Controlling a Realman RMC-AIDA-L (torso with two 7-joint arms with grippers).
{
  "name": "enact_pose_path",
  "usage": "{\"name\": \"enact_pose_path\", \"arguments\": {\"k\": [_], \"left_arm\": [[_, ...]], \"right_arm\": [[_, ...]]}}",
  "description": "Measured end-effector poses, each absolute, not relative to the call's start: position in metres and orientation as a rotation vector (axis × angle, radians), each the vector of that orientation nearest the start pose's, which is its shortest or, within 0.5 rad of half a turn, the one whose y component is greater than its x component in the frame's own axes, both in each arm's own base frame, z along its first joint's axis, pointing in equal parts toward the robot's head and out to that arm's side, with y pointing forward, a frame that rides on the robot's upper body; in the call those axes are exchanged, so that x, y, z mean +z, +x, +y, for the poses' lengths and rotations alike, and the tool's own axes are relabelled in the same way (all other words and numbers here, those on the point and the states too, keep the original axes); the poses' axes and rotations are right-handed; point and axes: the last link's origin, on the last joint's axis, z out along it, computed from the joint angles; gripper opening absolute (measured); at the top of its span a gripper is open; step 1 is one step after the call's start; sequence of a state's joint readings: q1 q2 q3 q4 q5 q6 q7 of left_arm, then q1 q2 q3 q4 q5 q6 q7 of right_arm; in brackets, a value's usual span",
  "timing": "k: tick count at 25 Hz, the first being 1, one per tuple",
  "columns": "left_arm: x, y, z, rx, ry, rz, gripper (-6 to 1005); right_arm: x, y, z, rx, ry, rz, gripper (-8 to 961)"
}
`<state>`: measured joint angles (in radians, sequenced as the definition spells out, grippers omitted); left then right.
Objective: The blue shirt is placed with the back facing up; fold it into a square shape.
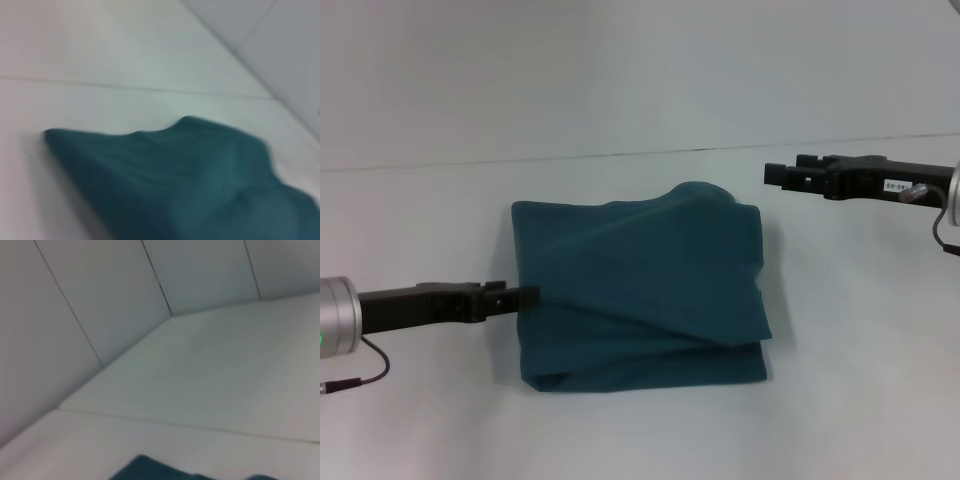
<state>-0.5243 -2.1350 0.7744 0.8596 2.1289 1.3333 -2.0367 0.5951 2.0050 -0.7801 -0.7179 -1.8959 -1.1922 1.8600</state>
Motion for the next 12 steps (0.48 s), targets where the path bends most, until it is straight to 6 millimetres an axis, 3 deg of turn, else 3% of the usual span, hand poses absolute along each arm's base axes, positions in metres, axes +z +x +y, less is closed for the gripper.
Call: {"name": "enact_pose_path", "arguments": {"k": [4, 12], "left_arm": [[-0.001, -0.252, 0.347, -0.609, -2.512, -1.243, 632], [-0.022, -0.244, 0.339, -0.636, -2.610, -1.193, 640]], "right_arm": [[0.042, 0.262, 0.411, 0.586, -2.287, 1.144, 744], [0.038, 0.265, 0.420, 0.487, -2.232, 1.267, 744]]}}
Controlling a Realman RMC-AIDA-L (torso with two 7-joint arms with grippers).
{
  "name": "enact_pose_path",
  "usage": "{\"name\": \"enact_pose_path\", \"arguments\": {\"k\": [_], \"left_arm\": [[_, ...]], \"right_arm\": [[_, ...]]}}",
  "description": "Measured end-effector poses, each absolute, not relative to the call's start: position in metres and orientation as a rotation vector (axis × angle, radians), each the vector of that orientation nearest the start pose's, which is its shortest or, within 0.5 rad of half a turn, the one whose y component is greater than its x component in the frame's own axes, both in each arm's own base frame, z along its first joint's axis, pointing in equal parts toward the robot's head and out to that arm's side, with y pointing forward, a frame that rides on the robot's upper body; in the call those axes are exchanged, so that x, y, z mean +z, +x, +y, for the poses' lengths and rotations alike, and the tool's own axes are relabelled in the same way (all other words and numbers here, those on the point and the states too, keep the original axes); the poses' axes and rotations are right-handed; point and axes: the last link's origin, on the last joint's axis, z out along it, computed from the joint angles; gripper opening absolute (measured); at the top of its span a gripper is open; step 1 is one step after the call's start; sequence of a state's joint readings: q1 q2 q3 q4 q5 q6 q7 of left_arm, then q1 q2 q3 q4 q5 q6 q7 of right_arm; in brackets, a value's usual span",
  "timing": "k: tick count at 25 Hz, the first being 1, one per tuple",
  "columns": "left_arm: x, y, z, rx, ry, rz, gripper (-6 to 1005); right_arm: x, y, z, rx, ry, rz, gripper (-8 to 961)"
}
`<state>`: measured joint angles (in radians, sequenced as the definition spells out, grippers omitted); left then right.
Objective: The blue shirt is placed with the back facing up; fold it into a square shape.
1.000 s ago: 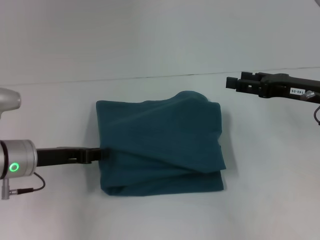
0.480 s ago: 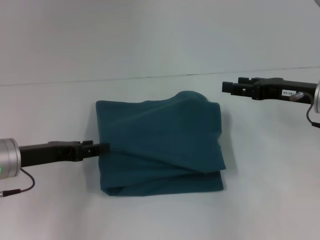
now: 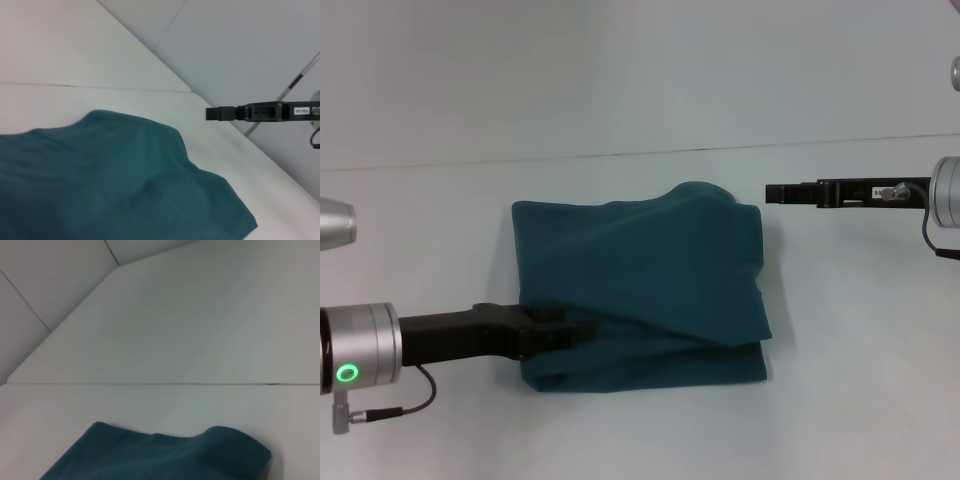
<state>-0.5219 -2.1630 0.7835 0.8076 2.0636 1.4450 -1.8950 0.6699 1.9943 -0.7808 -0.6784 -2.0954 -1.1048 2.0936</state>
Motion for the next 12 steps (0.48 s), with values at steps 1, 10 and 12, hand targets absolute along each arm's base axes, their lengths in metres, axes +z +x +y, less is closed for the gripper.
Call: {"name": "enact_pose_path", "arguments": {"k": [1, 10, 12], "left_arm": [[-0.026, -0.244, 0.339, -0.639, -2.623, -1.196, 641], [-0.016, -0.241, 0.321, -0.839, -2.671, -1.023, 648], [-0.013, -0.241, 0.312, -0.938, -2.667, -0.943, 650]], "right_arm": [[0.038, 0.265, 0.420, 0.485, -2.231, 1.269, 744], [0.034, 0.268, 0.410, 0.522, -2.295, 1.159, 741], [0.030, 0.269, 0.403, 0.571, -2.329, 1.097, 730]]}}
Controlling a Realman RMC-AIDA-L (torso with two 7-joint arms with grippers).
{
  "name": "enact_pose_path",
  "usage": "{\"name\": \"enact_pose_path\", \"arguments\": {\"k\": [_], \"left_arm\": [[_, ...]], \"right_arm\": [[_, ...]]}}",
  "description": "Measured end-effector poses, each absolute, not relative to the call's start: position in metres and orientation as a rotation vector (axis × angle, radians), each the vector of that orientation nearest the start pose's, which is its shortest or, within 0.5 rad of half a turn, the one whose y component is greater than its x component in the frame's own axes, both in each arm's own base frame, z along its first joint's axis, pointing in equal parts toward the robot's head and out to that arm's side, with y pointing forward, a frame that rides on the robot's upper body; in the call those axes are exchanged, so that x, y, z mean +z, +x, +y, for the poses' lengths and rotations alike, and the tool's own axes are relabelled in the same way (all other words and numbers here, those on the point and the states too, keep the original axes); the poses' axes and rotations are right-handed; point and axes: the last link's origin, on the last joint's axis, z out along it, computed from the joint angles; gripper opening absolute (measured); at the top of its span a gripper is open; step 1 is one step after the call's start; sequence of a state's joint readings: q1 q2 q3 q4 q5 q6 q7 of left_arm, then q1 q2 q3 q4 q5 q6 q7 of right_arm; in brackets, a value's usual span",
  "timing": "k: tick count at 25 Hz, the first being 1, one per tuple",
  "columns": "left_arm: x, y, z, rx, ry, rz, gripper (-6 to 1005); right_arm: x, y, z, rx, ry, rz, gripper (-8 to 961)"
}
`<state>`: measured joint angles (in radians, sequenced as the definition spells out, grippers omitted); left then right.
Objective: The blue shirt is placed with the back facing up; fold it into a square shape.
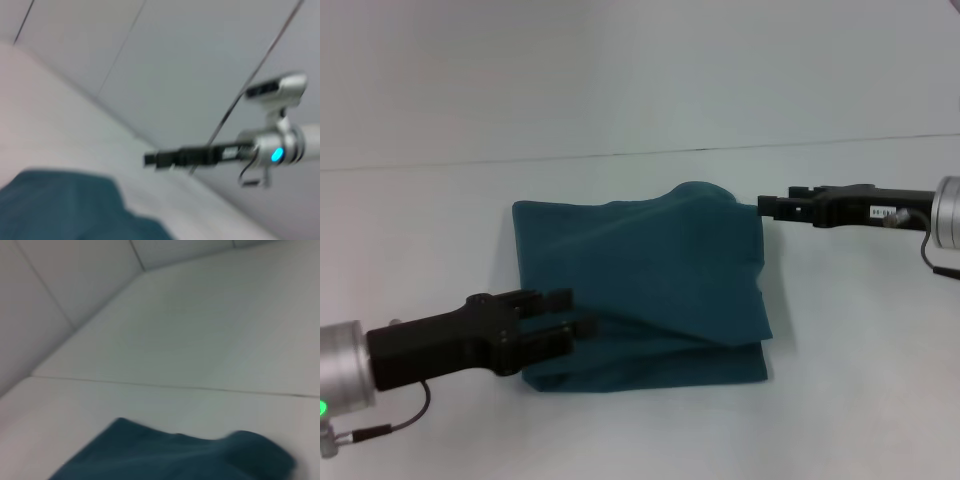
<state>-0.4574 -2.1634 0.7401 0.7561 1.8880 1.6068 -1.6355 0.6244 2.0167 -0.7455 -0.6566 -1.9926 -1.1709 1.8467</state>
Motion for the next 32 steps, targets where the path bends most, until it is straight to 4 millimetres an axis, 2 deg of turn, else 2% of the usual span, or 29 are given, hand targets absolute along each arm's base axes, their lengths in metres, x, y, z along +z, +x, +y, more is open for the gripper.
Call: {"name": "enact_pose_path", "arguments": {"k": [5, 9, 17, 20, 24, 32], "left_arm": [[-0.003, -0.250, 0.294, -1.111, -2.594, -0.826, 655], [0.005, -0.260, 0.284, -1.193, -2.509, -0.838, 658], [0.009, -0.271, 0.269, -1.217, -2.472, -0.850, 769], [0.009, -0.272, 0.268, -1.217, -2.476, -0.840, 824], [0.008, -0.273, 0.268, -1.182, -2.488, -0.777, 896], [0.007, -0.274, 0.271, -1.118, -2.525, -0.722, 887]], "right_arm": [[0.024, 0.267, 0.373, 0.767, -2.412, 0.915, 714], [0.018, 0.269, 0.345, 0.864, -2.480, 0.835, 740], [0.010, 0.273, 0.310, 0.929, -2.602, 0.762, 869], [0.004, 0.274, 0.304, 0.911, -2.642, 0.741, 918], [-0.002, 0.276, 0.304, 0.856, -2.659, 0.756, 927], [-0.014, 0.263, 0.309, 0.800, -2.755, 0.689, 930]]}}
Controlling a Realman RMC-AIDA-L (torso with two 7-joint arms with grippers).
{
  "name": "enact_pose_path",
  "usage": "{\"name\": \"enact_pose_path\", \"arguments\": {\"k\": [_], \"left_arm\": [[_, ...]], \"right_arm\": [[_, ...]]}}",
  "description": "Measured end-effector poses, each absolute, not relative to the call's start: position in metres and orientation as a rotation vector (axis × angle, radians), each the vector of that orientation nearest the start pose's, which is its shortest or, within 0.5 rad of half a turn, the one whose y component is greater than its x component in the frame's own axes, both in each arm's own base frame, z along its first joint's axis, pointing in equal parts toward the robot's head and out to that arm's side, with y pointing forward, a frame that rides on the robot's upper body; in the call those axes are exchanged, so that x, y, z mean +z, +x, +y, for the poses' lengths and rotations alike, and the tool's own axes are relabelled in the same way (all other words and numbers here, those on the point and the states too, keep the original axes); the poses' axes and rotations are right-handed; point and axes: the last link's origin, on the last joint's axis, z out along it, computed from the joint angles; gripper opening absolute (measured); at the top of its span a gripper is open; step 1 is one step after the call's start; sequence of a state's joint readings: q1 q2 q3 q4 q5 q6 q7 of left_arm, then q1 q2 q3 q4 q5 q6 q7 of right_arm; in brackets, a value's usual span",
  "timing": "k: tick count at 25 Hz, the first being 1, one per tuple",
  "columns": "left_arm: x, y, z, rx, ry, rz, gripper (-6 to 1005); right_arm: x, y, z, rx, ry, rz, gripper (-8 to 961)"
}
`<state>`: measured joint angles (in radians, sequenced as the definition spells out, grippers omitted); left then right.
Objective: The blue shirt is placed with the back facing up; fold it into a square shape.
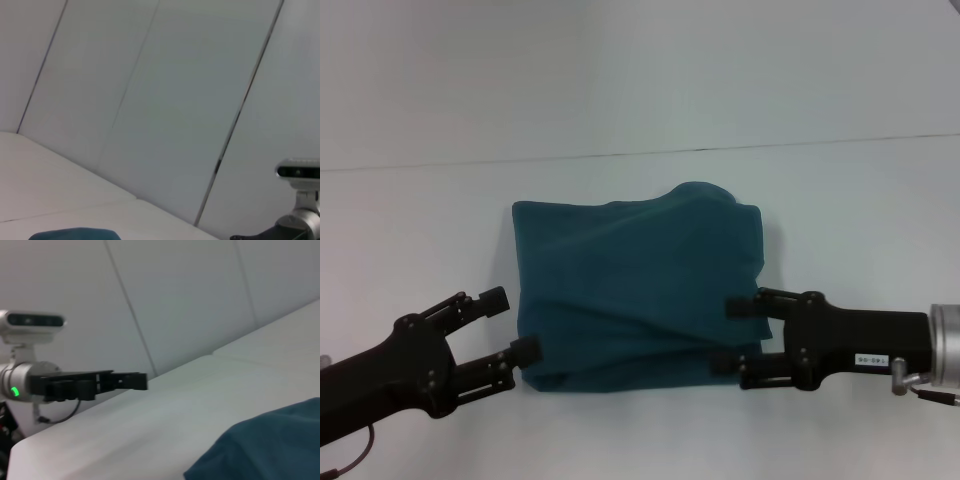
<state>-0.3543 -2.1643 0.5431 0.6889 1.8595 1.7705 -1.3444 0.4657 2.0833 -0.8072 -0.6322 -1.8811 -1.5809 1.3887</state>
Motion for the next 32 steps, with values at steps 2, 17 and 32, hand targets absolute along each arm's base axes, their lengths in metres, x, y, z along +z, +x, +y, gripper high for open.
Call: {"name": "enact_pose_path", "arguments": {"k": [2, 17, 32], "left_arm": [[0.006, -0.273, 0.271, -1.107, -2.534, -0.705, 887], [-0.006, -0.274, 0.270, -0.954, -2.699, -0.706, 887], [-0.010, -0.276, 0.270, -0.913, -2.724, -0.735, 887]], "right_arm": [[-0.016, 0.260, 0.309, 0.788, -2.779, 0.678, 930], [-0.026, 0.253, 0.312, 0.669, -2.894, 0.678, 928], [-0.030, 0.249, 0.319, 0.630, -2.905, 0.677, 927]]}}
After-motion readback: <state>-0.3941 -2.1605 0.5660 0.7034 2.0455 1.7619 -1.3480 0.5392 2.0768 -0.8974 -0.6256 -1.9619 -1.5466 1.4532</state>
